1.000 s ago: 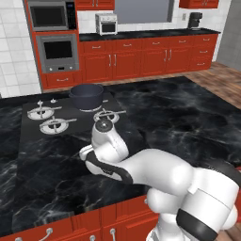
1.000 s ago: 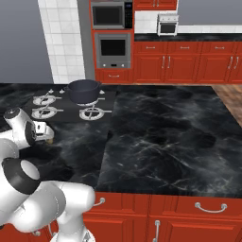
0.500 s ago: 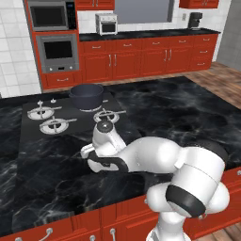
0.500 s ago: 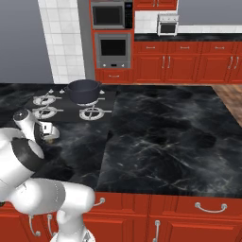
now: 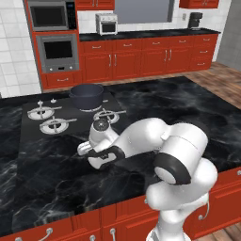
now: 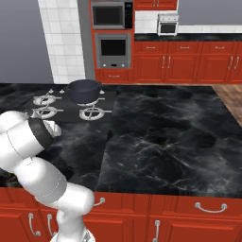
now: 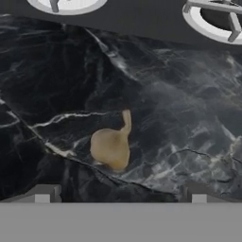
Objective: Turn on the burner for the pot on the stove. Wait thirty seconds for the pot to heat up. Then add the garlic to the pot.
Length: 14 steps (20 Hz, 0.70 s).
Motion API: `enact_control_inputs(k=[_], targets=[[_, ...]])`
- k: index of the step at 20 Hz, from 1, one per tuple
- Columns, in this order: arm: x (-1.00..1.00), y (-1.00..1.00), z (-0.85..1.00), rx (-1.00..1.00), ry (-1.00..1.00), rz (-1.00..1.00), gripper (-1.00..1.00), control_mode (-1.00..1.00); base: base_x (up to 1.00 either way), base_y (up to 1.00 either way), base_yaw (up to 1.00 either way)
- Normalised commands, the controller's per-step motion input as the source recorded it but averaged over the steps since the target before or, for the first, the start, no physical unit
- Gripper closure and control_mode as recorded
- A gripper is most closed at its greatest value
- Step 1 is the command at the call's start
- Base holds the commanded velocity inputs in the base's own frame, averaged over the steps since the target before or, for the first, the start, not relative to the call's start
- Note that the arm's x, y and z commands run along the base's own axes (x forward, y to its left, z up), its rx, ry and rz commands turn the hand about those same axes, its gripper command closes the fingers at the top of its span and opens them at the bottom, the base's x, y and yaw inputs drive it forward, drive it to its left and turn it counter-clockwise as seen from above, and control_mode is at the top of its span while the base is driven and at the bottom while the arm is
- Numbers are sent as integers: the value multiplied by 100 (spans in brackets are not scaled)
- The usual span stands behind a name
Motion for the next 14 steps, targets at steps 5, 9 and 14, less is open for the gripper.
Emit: enact_control_inputs(k=[5,9,14], targets=[[32,26,-26,0,0,0,-100,-100,0,0,0],[12,11,-9,-2,0,0,-100,-100,0,0,0],[0,0,0,0,0,0,-100,-100,0,0,0]])
